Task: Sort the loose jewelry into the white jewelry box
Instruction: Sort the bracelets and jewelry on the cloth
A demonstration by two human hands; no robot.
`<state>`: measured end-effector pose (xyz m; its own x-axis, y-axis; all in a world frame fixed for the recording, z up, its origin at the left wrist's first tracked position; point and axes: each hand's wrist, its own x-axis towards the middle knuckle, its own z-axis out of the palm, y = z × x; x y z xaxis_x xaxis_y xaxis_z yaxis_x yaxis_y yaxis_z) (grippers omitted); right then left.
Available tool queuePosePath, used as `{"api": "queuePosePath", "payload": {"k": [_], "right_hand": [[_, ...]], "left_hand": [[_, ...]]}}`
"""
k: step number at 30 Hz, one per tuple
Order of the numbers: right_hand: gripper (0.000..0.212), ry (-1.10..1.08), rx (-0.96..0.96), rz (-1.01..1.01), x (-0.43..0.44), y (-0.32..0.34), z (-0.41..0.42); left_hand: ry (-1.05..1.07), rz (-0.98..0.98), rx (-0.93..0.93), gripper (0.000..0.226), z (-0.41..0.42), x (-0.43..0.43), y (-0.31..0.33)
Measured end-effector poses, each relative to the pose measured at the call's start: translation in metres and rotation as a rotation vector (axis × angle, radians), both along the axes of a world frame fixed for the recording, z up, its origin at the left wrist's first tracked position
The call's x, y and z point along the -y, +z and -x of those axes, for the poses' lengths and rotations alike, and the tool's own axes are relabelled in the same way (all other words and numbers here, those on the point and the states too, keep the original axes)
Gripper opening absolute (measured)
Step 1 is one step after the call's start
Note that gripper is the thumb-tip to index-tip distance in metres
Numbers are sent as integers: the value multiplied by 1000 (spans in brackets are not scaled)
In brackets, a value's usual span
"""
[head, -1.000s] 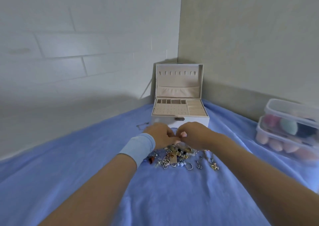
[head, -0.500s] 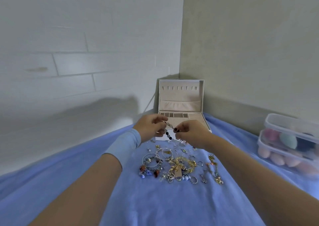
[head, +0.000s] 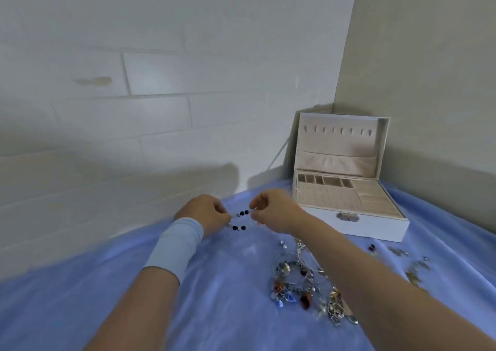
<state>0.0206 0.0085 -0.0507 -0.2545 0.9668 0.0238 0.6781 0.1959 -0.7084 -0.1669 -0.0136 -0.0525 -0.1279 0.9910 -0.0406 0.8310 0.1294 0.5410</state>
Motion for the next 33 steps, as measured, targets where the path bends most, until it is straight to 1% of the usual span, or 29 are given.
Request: {"api": "queuePosePath", "payload": {"k": [3,7,9,11,13,15,17,19,21,23,25,26,28,30,31,33], "right_hand": [[12,41,92,-6,-20,-17,21],[11,46,46,-36,-30,-21,40],[10,49,35,-87,-33,-22,46],[13,64,111,-135,-33,-23,48],[21,99,211,-147,-30,-24,46],[26,148,282,-123,-25,-23,42],[29,171,303,-116,-18,-17,34],[31,177,261,-135,-11,-6,22],[26,166,212,-146,-2,7,4],[19,166,220,-103,8,20,-17],[14,199,295,-43,17,29,-36],[12,221,345,-15,22,33,-43],[10,243,435,21,30,34,-53],[11,241,509,43,32,32,-56],[13,241,542,58,32,30,-56],[16,234,616,81,30,25,-55]], "left_hand": [[61,-15,12,13,17,-7,-21],[156,-201,59,7,30,-12,-31],[126,-291,57,17,33,-16,-34],[43,-313,45,21,32,-17,-37],[-39,-272,-30,17,28,-17,-39],[-63,-214,-126,21,25,-15,-40],[-68,-182,-222,27,24,-12,-38],[-86,-202,-307,29,21,-8,-31],[-107,-247,-282,27,13,-4,-19],[-163,-285,-187,20,-2,2,-8],[-269,-243,-62,11,-23,10,0],[-330,-193,-42,9,-33,13,2],[-426,-70,-92,7,-52,20,3],[-469,36,-135,11,-63,23,-1],[-479,69,-149,12,-68,24,-4],[-488,74,-198,13,-76,26,-10]]}}
